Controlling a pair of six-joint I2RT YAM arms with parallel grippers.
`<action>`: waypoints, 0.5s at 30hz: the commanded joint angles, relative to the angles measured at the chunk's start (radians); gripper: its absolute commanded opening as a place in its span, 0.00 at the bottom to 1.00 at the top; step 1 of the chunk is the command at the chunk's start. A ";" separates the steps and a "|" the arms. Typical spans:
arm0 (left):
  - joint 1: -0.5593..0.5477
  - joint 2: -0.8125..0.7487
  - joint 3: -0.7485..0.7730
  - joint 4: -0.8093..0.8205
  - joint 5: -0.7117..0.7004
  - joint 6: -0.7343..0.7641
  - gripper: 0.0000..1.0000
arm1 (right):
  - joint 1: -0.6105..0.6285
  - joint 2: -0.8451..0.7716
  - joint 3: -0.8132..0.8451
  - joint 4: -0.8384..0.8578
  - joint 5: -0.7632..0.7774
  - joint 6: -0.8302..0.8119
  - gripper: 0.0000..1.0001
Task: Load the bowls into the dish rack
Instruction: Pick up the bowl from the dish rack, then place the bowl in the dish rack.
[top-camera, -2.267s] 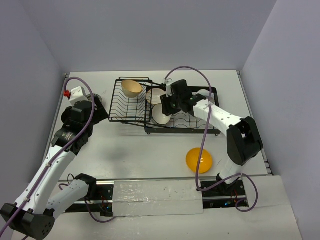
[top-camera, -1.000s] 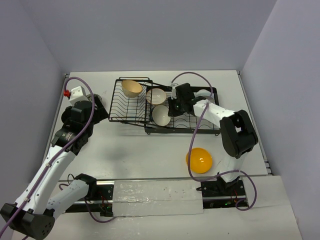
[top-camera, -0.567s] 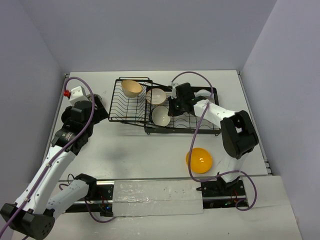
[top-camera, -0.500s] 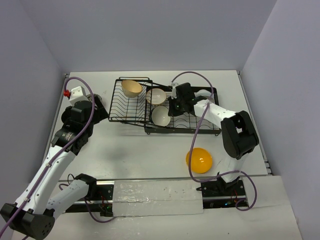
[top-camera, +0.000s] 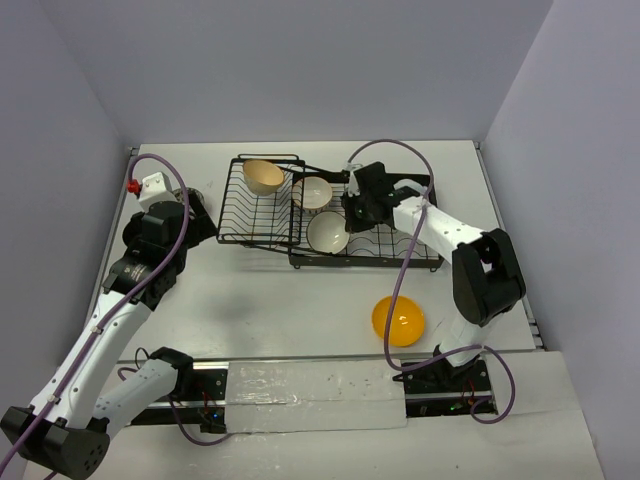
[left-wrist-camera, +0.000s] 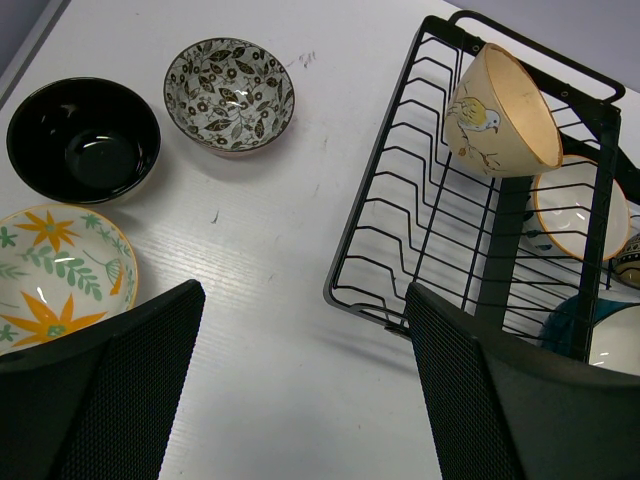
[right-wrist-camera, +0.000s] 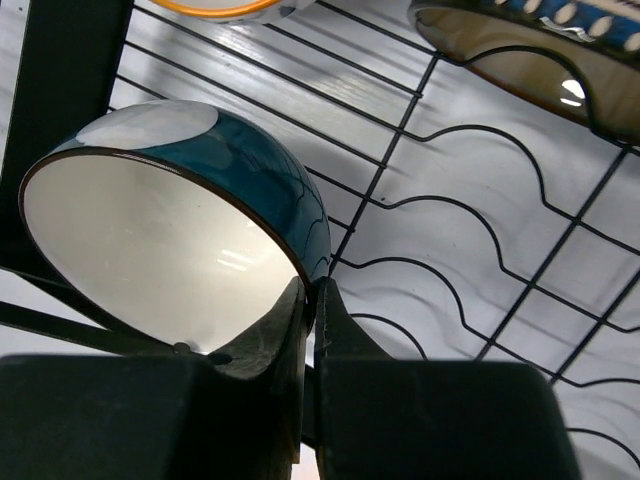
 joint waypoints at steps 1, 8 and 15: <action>0.006 -0.014 0.034 0.024 0.011 0.011 0.87 | 0.008 -0.050 0.086 -0.047 -0.019 0.000 0.00; 0.006 -0.019 0.034 0.022 0.014 0.011 0.87 | 0.008 -0.045 0.123 -0.087 -0.024 -0.011 0.16; 0.006 -0.023 0.036 0.022 0.013 0.011 0.87 | 0.009 -0.027 0.120 -0.082 -0.047 -0.013 0.34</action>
